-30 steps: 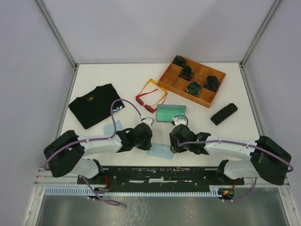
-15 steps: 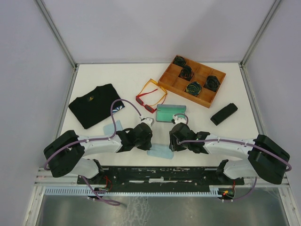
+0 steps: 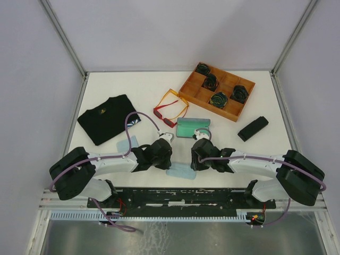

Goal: Organize the sunglasses
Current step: Pick up the glasses cleaning cloth from the center of the board.

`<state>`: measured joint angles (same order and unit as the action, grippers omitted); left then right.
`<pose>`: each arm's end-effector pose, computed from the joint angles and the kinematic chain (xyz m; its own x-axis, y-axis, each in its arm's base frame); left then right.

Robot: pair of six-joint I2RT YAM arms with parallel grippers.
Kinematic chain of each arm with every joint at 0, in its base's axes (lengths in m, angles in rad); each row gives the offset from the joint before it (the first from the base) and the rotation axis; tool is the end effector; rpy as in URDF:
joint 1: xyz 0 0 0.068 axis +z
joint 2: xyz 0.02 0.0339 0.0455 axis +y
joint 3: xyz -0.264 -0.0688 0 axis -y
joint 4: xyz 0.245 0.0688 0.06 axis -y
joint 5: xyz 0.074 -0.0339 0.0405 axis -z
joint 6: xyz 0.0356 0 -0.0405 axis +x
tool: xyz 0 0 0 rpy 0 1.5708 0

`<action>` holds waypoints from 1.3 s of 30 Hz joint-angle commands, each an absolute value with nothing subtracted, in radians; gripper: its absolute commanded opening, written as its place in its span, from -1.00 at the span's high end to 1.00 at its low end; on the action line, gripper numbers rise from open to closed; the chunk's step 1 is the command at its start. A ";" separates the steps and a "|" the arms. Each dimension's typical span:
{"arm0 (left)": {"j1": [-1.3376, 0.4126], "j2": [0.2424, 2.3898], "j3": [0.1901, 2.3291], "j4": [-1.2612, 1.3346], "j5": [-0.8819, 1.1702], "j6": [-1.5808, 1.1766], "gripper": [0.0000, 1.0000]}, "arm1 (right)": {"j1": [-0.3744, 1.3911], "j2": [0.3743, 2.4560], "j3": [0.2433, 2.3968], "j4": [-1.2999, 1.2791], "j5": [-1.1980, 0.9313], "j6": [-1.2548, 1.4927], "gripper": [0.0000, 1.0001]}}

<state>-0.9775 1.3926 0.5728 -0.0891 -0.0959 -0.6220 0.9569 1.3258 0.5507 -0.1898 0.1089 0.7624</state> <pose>0.1434 -0.2066 0.1488 -0.8201 0.1788 -0.5435 0.3870 0.8730 -0.2967 0.1387 0.1901 0.1511 -0.8790 -0.0555 -0.4735 -0.2348 0.9148 0.3287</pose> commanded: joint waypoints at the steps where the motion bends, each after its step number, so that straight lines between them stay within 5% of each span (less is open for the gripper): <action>1: -0.981 1.397 0.568 -0.076 -0.115 -0.580 0.94 | 0.951 1.346 0.569 -0.186 0.112 0.773 0.38; 13: -0.981 1.409 0.589 -0.047 -0.109 -0.582 0.94 | 0.951 1.312 0.594 -0.216 0.166 0.742 1.00; 39: -0.844 1.598 0.884 0.062 -0.124 -0.466 0.94 | 0.779 1.324 0.713 -0.176 0.305 0.578 1.00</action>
